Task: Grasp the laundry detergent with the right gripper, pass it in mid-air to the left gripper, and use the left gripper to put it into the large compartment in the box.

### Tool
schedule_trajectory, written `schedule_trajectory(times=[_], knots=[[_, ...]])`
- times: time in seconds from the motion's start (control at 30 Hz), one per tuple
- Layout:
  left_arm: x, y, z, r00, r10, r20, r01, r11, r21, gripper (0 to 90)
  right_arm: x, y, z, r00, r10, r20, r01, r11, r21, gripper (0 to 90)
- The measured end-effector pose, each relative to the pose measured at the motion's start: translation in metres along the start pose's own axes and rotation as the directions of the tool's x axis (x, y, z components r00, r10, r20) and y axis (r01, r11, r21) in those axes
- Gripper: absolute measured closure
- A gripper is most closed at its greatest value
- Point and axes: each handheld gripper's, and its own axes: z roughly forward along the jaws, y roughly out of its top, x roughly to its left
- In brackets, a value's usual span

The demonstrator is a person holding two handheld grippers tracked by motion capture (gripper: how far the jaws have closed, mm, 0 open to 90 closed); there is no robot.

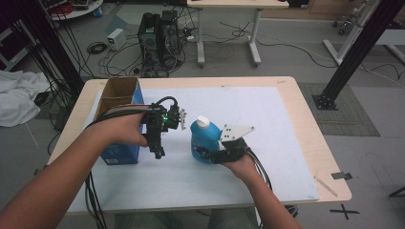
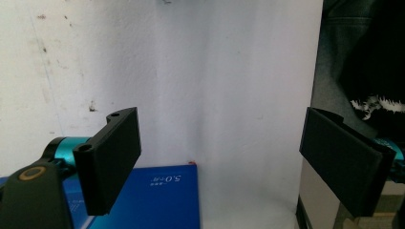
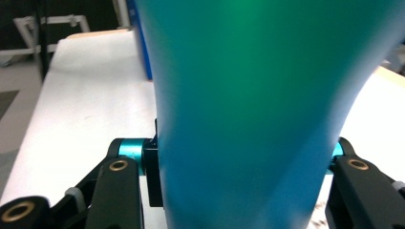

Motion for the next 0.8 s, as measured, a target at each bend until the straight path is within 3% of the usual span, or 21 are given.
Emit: schedule_trajectory(times=[0.07,0.3,0.33,0.37,0.43,0.53,0.6,0.63,0.67,0.73,0.77,0.8], knots=[[-0.001,0.002,0.0,0.9999,-0.008,0.014,0.008,1.0,-0.005,13.9,0.002,-0.001,0.003,0.9995,-0.007,-0.031,0.008,1.0,0.009,44.4],[-0.002,0.008,-0.004,0.9999,0.016,0.003,-0.016,0.9999,0.0,13.9,0.009,-0.002,0.011,0.994,-0.045,-0.1,0.045,0.999,-0.002,44.5],[-0.003,0.009,-0.004,0.9998,0.019,0.008,-0.019,0.9998,0.001,13.9,0.008,-0.001,0.013,0.9918,-0.072,-0.106,0.071,0.997,-0.015,44.5],[-0.003,0.011,-0.005,0.9998,0.02,0.006,-0.02,0.9998,-0.001,13.9,0.011,-0.002,0.013,0.9919,-0.051,-0.116,0.051,0.999,0.0,44.5],[-0.006,0.013,-0.006,0.9998,0.013,0.017,-0.013,0.9999,0.003,13.9,0.01,-0.002,0.017,0.9896,-0.073,-0.124,0.071,0.997,-0.022,44.4],[-0.008,0.018,-0.009,0.9993,0.036,0.002,-0.036,0.9993,0.002,13.9,0.013,-0.002,0.018,0.9885,-0.058,-0.14,0.057,0.998,-0.006,44.5],[-0.009,0.021,-0.01,0.9993,0.035,0.01,-0.036,0.9994,0.004,13.9,0.011,-0.001,0.021,0.9847,-0.107,-0.138,0.104,0.994,-0.026,44.4],[-0.009,0.023,-0.012,0.9987,0.051,-0.005,-0.051,0.9987,0.007,13.9,0.011,-0.001,0.023,0.9833,-0.123,-0.134,0.119,0.992,-0.036,44.5],[-0.01,0.025,-0.013,0.9986,0.053,0.003,-0.053,0.9986,0.002,13.9,0.015,-0.001,0.021,0.9852,-0.071,-0.156,0.072,0.997,0.001,44.5],[-0.011,0.029,-0.014,0.9985,0.055,0.002,-0.055,0.9985,0.002,13.9,0.015,-0.001,0.022,0.9825,-0.087,-0.165,0.089,0.996,0.005,44.5],[-0.009,0.031,-0.017,0.9952,0.098,0.005,-0.098,0.9946,0.035,13.9,0.016,0.0,0.022,0.9829,-0.078,-0.167,0.08,0.997,0.004,44.4],[-0.01,0.033,-0.016,0.9969,0.078,0.002,-0.078,0.9966,0.024,13.9,0.016,0.0,0.023,0.9802,-0.094,-0.174,0.093,0.996,-0.01,44.5]])
